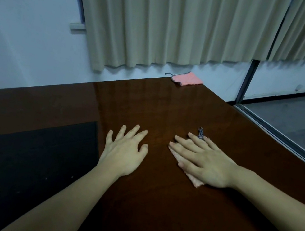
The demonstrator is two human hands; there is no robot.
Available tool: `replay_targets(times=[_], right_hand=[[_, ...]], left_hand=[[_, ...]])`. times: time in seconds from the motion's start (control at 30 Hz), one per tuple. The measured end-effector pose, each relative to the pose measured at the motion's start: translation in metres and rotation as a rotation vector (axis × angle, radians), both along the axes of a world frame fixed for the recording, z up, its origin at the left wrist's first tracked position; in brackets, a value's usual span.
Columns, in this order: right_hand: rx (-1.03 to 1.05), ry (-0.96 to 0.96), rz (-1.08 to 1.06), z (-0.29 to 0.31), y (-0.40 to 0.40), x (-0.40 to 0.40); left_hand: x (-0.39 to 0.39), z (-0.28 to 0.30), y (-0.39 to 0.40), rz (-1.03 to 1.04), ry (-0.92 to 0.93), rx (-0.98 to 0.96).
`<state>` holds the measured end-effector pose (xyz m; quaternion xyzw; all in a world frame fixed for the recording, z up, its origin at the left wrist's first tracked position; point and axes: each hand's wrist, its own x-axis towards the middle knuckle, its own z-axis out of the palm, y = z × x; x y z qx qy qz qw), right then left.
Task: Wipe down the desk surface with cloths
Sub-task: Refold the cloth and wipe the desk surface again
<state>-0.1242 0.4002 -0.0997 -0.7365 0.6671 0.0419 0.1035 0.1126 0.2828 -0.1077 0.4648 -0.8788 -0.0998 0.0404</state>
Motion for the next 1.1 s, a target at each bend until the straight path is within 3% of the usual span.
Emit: replay_targets(times=[0.13, 0.57, 0.9, 1.1], right_hand=[[0.010, 0.000, -0.024, 0.003, -0.007, -0.011], [0.005, 0.031, -0.376, 0.003, -0.099, -0.058], [-0.005, 0.028, -0.083, 0.000, -0.002, -0.014], [-0.005, 0.005, -0.063, 0.001, 0.017, -0.015]], left_hand=[[0.000, 0.000, 0.000, 0.001, -0.005, -0.006], [0.001, -0.002, -0.004, 0.004, 0.031, 0.014], [0.000, 0.000, 0.000, 0.000, -0.023, -0.006], [-0.001, 0.000, 0.000, 0.007, 0.003, -0.015]])
